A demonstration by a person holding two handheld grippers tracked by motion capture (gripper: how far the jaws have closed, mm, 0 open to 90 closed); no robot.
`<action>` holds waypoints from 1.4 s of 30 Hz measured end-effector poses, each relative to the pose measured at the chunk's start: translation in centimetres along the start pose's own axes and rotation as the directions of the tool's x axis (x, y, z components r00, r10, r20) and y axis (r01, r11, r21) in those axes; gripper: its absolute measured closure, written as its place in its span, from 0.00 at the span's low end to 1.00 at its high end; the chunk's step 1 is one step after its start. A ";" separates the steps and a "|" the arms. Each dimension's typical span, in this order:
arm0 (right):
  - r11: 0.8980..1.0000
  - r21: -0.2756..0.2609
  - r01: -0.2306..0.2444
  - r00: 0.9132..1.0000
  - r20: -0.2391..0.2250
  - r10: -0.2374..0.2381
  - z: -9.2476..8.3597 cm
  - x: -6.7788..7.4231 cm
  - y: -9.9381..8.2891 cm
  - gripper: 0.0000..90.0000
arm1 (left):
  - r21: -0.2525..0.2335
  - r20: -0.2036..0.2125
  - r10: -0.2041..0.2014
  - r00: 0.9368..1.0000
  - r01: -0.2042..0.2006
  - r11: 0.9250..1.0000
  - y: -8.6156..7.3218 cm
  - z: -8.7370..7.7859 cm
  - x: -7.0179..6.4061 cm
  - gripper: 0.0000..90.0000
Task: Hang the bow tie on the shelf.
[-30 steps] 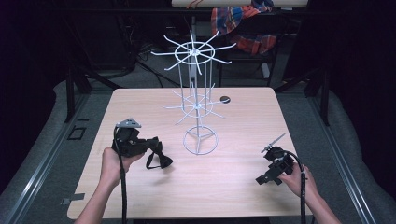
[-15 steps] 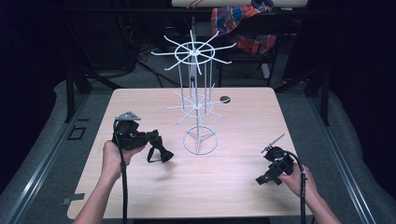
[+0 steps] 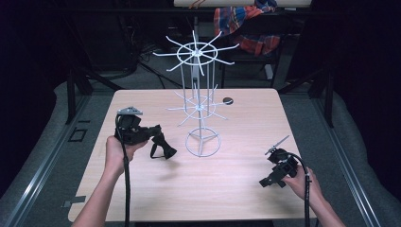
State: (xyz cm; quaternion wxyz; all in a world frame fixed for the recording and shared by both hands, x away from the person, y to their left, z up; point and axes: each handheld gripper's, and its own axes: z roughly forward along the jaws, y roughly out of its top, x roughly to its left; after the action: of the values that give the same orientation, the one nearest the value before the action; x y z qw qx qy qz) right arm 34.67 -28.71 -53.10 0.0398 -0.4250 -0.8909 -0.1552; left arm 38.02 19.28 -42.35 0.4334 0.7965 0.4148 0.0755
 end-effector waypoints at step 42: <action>1.000 0.012 0.011 1.000 -0.007 -0.011 -0.2 0.0 0.0 0.12 | -0.055 -0.029 -0.007 1.000 0.006 0.998 5.7 -0.7 1.1 0.99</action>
State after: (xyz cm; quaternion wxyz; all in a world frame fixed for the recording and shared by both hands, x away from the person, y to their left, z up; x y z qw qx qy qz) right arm 34.68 -28.80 -52.92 0.0443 -0.4192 -0.8941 -0.1515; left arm 41.77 18.95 -37.92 0.4494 0.7816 0.4215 0.0971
